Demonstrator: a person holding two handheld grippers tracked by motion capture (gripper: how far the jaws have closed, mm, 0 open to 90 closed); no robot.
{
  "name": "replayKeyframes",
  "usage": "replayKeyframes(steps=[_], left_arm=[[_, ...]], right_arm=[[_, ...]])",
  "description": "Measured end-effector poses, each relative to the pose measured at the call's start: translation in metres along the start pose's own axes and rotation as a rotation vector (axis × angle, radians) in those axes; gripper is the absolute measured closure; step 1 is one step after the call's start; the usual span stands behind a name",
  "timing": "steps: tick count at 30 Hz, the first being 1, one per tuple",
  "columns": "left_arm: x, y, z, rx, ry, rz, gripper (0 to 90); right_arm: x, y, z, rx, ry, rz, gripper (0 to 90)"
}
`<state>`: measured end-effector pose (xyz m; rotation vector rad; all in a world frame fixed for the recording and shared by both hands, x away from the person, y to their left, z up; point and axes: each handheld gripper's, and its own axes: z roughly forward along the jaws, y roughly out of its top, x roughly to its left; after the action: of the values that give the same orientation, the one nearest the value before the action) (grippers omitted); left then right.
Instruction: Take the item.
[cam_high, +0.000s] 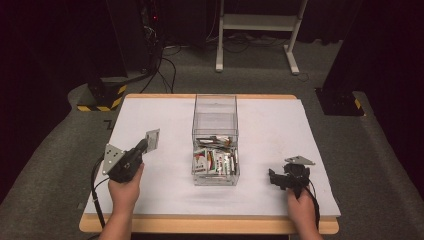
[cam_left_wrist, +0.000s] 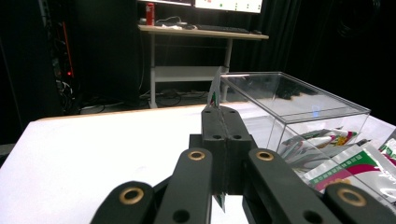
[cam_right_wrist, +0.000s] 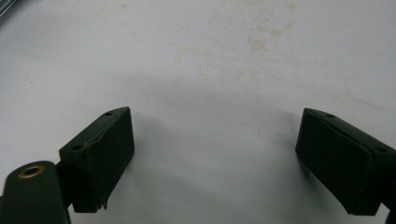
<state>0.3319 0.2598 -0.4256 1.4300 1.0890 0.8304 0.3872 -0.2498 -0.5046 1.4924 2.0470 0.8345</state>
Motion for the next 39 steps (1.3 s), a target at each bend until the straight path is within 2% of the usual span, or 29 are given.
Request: replayKeyframes(steps=[7, 13, 18, 22, 30, 35, 39], left_arm=[[0.006, -0.004, 0.003, 0.019, 0.016, 0.000, 90.0], [0.011, -0.009, 0.011, 0.056, 0.031, 0.008, 90.0], [0.015, -0.013, 0.017, 0.071, 0.038, -0.010, 90.0], [0.018, -0.015, 0.022, 0.087, 0.041, -0.009, 90.0], [0.030, -0.021, 0.035, 0.140, 0.068, -0.018, 90.0], [0.033, -0.023, 0.039, 0.163, 0.078, -0.024, 90.0], [0.037, -0.026, 0.042, 0.191, 0.093, -0.010, 90.0]], right_arm=[[0.000, 0.000, 0.000, 0.000, -0.001, -0.001, 11.3], [0.000, 0.000, 0.000, 0.000, -0.001, 0.000, 11.3], [0.000, 0.000, 0.000, 0.000, 0.000, -0.001, 11.3], [0.000, 0.000, 0.000, 0.000, -0.001, -0.001, 11.3], [0.000, 0.000, 0.000, 0.000, 0.000, -0.001, 11.3], [0.000, 0.000, 0.000, 0.000, -0.001, 0.000, 11.3], [0.000, 0.000, 0.000, 0.000, -0.001, -0.001, 11.3]])
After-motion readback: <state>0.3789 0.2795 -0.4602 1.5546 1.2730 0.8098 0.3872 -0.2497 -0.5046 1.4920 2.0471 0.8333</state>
